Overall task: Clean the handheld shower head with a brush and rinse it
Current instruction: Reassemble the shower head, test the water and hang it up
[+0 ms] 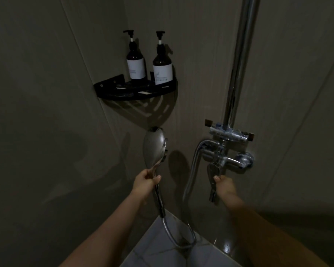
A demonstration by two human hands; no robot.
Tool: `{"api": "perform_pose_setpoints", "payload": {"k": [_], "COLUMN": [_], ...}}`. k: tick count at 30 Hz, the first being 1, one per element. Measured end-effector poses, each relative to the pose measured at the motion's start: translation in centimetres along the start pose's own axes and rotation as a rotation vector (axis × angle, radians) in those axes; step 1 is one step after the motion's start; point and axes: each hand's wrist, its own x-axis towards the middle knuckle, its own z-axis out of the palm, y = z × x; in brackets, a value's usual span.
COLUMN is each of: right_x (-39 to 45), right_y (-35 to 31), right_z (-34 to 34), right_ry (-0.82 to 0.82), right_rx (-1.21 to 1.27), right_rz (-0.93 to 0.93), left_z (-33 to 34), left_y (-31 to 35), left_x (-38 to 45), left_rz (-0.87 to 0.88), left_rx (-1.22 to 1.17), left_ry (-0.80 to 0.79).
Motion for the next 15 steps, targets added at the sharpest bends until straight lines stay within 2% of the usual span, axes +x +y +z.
{"api": "perform_pose_setpoints", "payload": {"k": [3,5,7,8,11,15], "right_x": [-0.9,-1.9,-3.3,-3.9,-4.3,-3.6], "right_y": [-0.3,-0.6,-1.6,-2.4,-5.2,-9.1], "right_z": [0.1,0.3,0.7,1.0,2.5,5.2], "right_ry": [0.026,0.219,0.427,0.445,0.262,-0.141], "right_rx": [0.015,-0.073,-0.058,-0.014,0.133,0.484], "right_rz": [0.025,0.009,-0.103,-0.178,-0.268,-0.043], "left_z": [-0.2,-0.4,-0.7,-0.8,-1.3,-1.8], "left_y": [0.0,0.0,-0.2,-0.3,-0.7,-0.9], "left_x": [0.1,0.1,0.2,0.2,0.3,0.4], "left_rz": [0.016,0.009,-0.004,-0.013,-0.030,-0.029], "left_rx": [0.007,-0.006,-0.014,-0.017,-0.025,-0.041], "left_ry": [-0.008,-0.011,-0.012,-0.016,-0.032,-0.039]}}
